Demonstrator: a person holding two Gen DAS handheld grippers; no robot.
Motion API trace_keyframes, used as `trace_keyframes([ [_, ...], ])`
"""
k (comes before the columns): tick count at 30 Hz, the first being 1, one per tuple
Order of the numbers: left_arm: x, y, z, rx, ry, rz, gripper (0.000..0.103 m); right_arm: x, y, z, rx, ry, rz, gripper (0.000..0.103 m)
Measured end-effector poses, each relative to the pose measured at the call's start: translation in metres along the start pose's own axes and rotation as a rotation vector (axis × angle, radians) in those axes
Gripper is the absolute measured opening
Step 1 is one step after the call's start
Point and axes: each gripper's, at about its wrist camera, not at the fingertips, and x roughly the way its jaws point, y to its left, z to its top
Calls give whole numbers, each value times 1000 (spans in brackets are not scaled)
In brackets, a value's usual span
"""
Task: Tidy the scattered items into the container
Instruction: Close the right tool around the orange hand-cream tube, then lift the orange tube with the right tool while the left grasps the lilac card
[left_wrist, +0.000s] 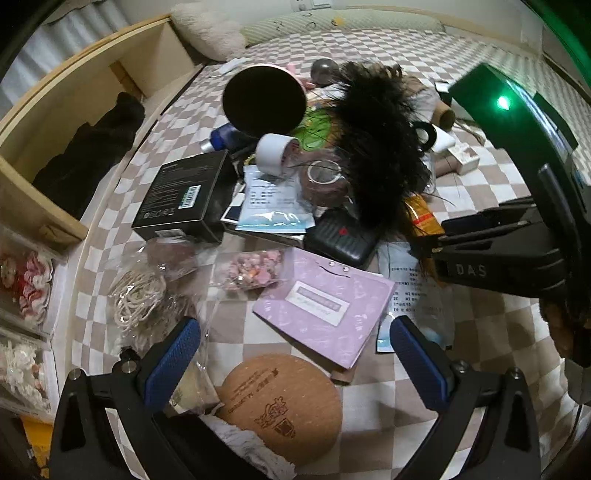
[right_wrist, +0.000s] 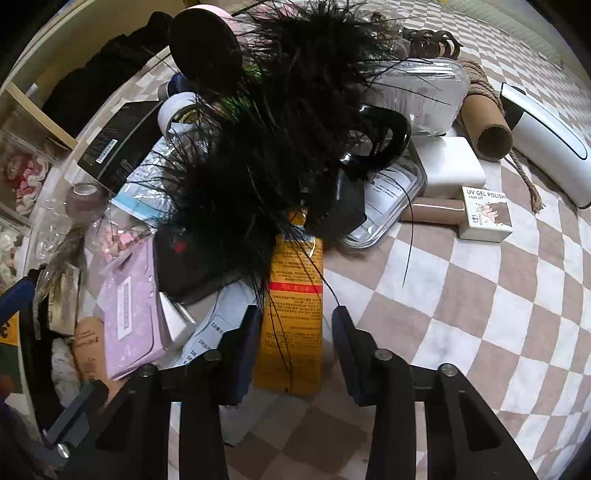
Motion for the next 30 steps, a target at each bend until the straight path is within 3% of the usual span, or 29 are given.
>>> trace_keyframes([
  [4,4,-11,4,30,16,0,87,-7,-1,-3,-2,10,-11,33],
  [15,17,-48,12,136,76,22,86,-18,-14,-12,6,43,-67,33],
  [17,22,-49,14,138,103,21,68,-18,-18,-14,18,51,-80,33],
  [19,28,-49,15,136,131,22,61,-18,-27,-14,42,60,-90,33],
  [22,34,-46,14,136,153,40,59,-19,-39,-14,80,62,-96,33],
  [24,34,-41,15,119,156,33,51,-20,-47,-13,101,61,-98,33],
  [30,27,-22,18,49,130,6,50,-18,-57,-12,150,68,-75,33],
])
